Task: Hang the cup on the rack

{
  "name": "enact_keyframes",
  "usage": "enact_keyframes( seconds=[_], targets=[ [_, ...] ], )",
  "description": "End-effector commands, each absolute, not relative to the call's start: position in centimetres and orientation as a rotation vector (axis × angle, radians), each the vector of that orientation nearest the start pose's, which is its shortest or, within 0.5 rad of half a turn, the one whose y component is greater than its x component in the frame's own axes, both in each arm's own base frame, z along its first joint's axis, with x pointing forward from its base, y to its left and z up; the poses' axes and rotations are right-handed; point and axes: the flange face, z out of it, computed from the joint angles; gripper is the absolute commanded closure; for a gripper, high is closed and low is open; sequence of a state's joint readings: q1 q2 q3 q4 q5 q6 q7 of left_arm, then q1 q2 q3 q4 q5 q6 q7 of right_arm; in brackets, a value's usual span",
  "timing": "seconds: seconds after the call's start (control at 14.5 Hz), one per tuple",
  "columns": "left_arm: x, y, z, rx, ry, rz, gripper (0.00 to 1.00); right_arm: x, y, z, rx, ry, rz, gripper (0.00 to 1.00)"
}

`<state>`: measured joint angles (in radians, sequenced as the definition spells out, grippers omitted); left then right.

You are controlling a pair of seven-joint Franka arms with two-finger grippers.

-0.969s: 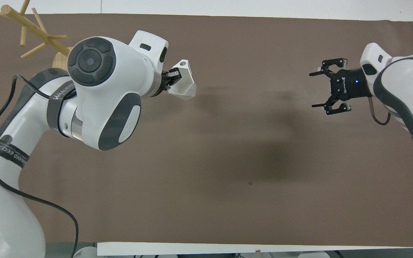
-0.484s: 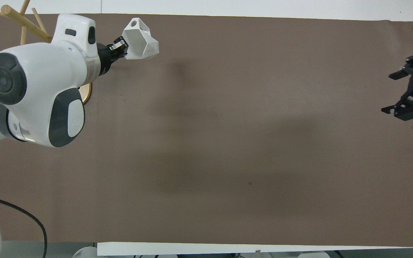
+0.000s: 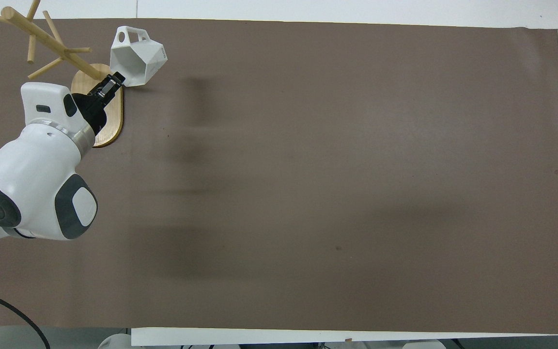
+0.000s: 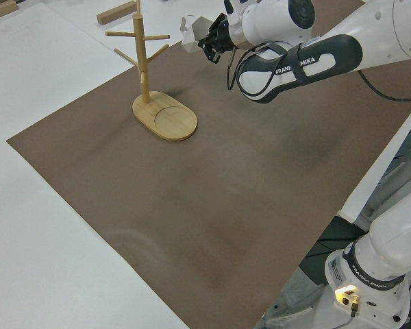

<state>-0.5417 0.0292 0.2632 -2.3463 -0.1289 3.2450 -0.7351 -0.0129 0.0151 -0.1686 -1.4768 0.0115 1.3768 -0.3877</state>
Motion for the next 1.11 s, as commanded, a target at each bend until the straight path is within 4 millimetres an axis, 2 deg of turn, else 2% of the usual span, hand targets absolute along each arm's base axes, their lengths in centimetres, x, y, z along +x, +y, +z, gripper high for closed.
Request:
enact_keyframes(
  seconds=[0.0, 0.14, 0.35, 0.55, 0.76, 0.9, 0.97, 1.04],
  targets=[
    [52.7, -11.8, 42.9, -3.161, -0.994, -1.356, 1.0, 51.5, -9.0, 63.8, -3.118, -0.103, 0.201, 0.0],
    [52.8, -11.2, 42.5, -3.149, -1.013, -1.347, 1.0, 50.8, -9.2, 63.2, -3.11, -0.082, 0.226, 0.0],
    [53.2, -9.5, 41.7, -3.118, -1.061, -1.323, 1.0, 51.0, -9.3, 63.0, -3.108, -0.066, 0.23, 0.0],
    [54.0, -7.7, 40.8, -3.079, -1.105, -1.309, 1.0, 50.7, -9.0, 62.9, -3.104, 0.04, 0.251, 0.0],
    [54.3, -5.9, 40.3, -3.046, -1.15, -1.299, 1.0, 50.3, -9.1, 62.0, -3.098, 0.143, 0.275, 0.0],
    [54.6, -5.4, 40.2, -3.036, -1.168, -1.289, 0.99, 50.4, -8.8, 61.5, -3.097, 0.141, 0.285, 0.0],
    [55.2, -5.4, 40.1, -3.041, -1.15, -1.261, 0.77, 50.3, -8.8, 61.1, -3.095, 0.141, 0.296, 0.0],
    [55.8, -5.3, 40.5, -3.047, -1.122, -1.231, 0.27, 50.5, -8.9, 60.7, -3.092, 0.145, 0.31, 0.0]
  ],
)
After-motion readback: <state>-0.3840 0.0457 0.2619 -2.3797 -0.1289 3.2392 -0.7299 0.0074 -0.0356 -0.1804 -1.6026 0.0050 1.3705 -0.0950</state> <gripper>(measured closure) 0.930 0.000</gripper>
